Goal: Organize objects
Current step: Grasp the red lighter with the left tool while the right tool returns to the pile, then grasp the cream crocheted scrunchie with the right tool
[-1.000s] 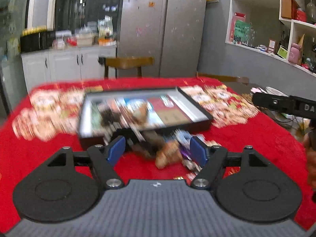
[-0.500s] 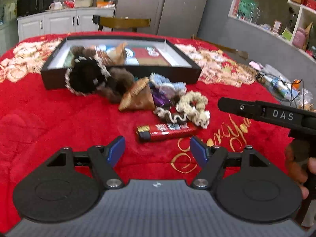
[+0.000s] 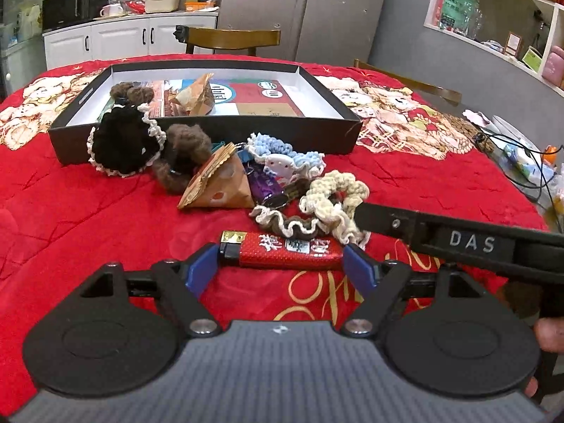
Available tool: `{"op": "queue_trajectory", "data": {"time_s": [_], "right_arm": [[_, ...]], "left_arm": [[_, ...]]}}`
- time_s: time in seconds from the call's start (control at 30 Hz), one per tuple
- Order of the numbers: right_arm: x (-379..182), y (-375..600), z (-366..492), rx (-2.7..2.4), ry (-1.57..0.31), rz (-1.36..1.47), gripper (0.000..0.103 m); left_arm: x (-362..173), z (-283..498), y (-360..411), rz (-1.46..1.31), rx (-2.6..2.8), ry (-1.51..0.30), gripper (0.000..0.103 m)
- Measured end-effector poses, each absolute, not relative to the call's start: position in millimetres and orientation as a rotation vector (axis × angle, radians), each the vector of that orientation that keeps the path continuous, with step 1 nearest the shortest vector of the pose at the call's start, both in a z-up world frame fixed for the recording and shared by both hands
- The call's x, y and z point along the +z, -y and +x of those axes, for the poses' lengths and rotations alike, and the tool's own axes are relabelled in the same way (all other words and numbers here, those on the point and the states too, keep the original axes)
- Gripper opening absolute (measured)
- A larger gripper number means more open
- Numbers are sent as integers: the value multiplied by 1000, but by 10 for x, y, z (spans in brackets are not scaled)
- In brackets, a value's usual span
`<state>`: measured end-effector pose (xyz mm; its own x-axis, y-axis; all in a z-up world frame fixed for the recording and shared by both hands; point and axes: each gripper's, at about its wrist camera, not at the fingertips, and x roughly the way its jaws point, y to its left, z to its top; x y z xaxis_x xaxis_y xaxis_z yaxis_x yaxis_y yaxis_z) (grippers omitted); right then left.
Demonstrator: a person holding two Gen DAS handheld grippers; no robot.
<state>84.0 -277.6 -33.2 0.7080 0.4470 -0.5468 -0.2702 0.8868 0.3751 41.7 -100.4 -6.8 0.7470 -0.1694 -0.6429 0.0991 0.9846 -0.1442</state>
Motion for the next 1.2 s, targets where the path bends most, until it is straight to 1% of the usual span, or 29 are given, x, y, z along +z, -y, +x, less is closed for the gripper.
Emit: {"op": "queue_trajectory", "data": {"time_s": [0.17, 0.27, 0.4, 0.5, 0.57, 0.6, 0.67, 0.7, 0.73, 0.83, 1.0, 1.2], "right_arm": [[-335, 2748, 885, 414, -679, 265, 52], [-341, 2727, 895, 413, -679, 257, 51], [-344, 2704, 897, 408, -675, 248, 49], [-343, 2649, 874, 401, -664, 208, 46], [-347, 2622, 854, 400, -655, 195, 39], [-348, 2616, 847, 407, -653, 198, 33], [-357, 2600, 832, 416, -655, 193, 25], [-355, 2583, 823, 424, -655, 184, 24], [-351, 2566, 813, 427, -653, 169, 19], [-344, 2540, 786, 433, -650, 156, 18], [-350, 2630, 794, 410, -655, 238, 17], [-287, 2665, 724, 369, -628, 250, 17]], "left_arm": [[-123, 425, 1130, -26, -136, -689, 88], [-167, 426, 1240, 61, -115, -677, 88], [-173, 470, 1185, 27, -106, -675, 88], [-174, 464, 1175, 31, -104, -671, 85], [-175, 456, 1164, 28, -106, -670, 85], [-174, 454, 1152, 24, -108, -670, 85], [-165, 432, 1131, 24, -105, -670, 85], [-162, 423, 1116, 25, -101, -670, 85], [-159, 411, 1099, 28, -98, -670, 85], [-138, 361, 1031, 30, -83, -668, 85], [-129, 302, 874, 9, -51, -665, 85], [-105, 223, 795, 5, -39, -655, 85]]}}
